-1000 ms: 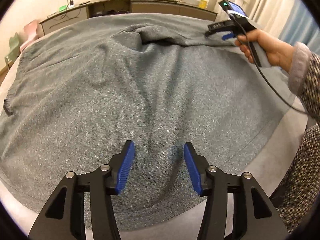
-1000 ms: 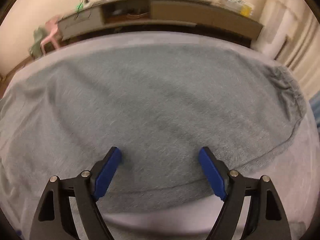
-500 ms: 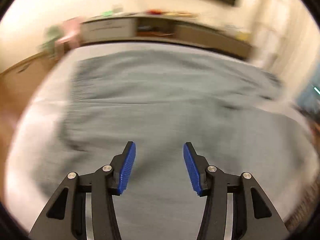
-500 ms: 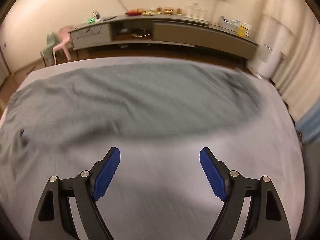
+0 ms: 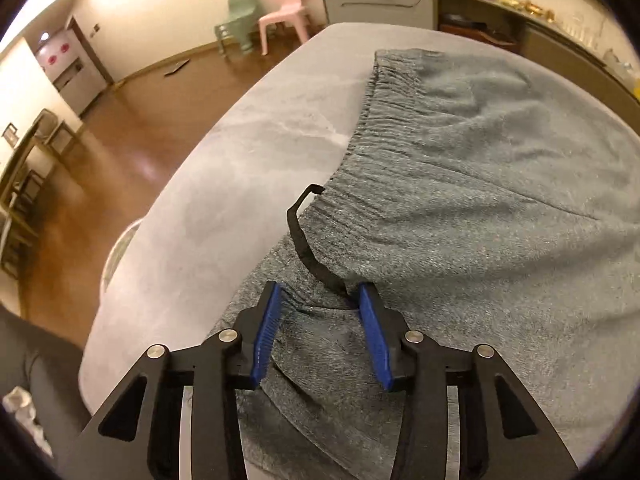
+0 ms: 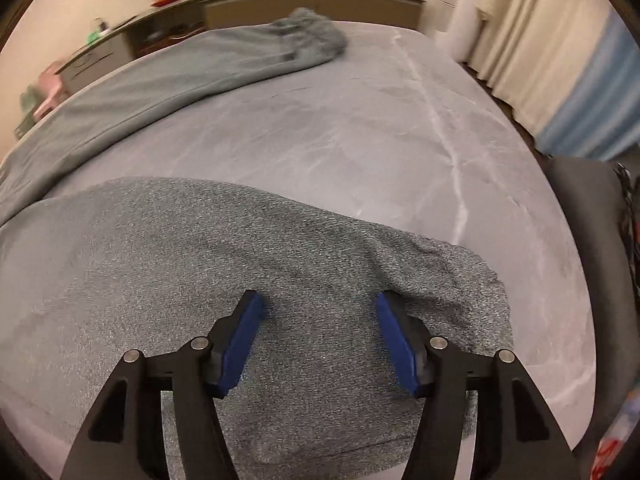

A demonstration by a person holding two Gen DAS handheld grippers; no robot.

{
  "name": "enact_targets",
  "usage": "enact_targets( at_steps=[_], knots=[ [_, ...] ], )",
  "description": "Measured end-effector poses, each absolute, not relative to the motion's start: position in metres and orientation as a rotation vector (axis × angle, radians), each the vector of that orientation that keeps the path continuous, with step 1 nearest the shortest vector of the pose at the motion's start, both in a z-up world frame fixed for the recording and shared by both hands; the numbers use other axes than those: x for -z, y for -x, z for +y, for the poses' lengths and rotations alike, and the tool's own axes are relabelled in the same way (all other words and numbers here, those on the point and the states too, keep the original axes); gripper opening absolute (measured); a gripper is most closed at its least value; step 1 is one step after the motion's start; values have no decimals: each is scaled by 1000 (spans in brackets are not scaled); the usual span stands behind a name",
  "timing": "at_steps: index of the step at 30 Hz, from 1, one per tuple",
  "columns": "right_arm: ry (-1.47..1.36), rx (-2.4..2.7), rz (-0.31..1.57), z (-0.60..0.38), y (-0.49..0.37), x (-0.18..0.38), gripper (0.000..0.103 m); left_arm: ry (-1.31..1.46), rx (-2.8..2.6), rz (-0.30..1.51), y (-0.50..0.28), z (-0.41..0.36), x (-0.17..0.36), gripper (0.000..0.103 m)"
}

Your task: Fold clothes

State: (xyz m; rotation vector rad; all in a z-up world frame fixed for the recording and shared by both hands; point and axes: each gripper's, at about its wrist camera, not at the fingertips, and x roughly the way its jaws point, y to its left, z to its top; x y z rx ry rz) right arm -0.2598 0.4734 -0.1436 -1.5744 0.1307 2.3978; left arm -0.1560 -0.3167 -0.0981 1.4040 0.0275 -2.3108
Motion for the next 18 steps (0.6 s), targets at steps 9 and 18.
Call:
enact_targets(
  at_steps=[9,18],
  knots=[
    [1644,-2647,324,397,288,140,61,-1476,2744,87,175,-178,66,49],
    [1677,-2669,-80,333,289,156,65,-1564,2697,-312,258,-78,107,50]
  ],
)
